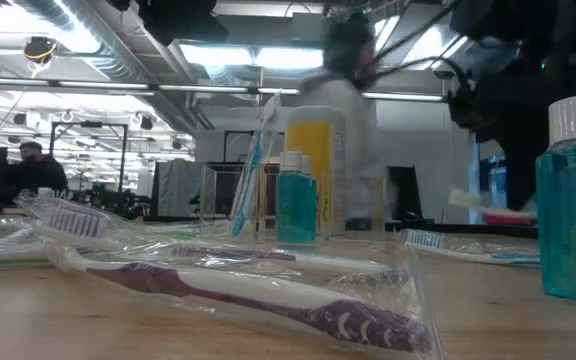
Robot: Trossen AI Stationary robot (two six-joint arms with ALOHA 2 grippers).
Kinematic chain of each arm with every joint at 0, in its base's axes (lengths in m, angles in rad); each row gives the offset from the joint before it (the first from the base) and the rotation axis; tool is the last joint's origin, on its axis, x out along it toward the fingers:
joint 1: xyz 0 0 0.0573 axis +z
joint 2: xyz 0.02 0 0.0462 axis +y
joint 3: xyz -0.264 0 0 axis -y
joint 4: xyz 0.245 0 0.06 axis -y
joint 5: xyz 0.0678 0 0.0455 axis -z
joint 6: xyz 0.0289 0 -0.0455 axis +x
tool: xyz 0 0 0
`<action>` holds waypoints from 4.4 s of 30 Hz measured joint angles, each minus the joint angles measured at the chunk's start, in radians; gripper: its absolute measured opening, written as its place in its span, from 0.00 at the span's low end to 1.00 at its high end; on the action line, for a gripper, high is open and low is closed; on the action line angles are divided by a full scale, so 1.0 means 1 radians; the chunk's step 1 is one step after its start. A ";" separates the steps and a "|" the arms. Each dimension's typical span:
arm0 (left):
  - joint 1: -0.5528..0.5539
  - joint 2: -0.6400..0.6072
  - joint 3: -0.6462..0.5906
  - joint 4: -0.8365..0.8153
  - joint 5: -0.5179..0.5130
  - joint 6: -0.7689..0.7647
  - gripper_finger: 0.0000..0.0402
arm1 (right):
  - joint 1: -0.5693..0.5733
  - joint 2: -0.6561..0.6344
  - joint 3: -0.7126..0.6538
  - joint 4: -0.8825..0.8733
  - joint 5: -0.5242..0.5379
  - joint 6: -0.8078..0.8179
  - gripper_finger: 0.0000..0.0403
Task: Pick & Place toothbrushing station
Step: Put the green toothbrush into the transparent organizer
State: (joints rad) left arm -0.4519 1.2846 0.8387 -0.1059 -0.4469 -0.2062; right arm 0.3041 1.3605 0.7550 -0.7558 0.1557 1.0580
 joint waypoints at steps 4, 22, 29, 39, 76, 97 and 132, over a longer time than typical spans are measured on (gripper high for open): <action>0.000 0.000 0.000 0.000 0.000 0.000 0.58 | 0.021 -0.078 0.001 0.013 0.033 -0.006 0.00; 0.002 0.000 0.000 0.006 0.000 0.000 0.58 | 0.112 -0.294 0.004 0.585 0.413 -0.592 0.00; 0.001 0.000 0.000 0.003 0.001 0.000 0.58 | 0.112 -0.227 0.004 0.821 0.484 -0.835 0.00; 0.000 0.000 0.000 0.004 0.003 0.000 0.58 | 0.093 -0.177 -0.203 1.398 0.416 -1.017 0.00; 0.000 0.000 0.000 0.023 0.023 0.006 0.58 | -0.074 0.359 -0.340 2.072 0.357 -0.910 0.00; 0.000 0.000 0.000 0.027 0.023 0.002 0.58 | -0.073 0.423 -0.339 2.036 0.321 -0.830 0.00; 0.000 0.000 0.000 0.027 0.032 0.003 0.58 | -0.054 0.423 -0.340 1.987 0.353 -0.811 0.55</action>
State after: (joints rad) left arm -0.4519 1.2846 0.8387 -0.0792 -0.4151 -0.2033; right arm 0.2505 1.7832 0.4152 1.2312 0.5083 0.2470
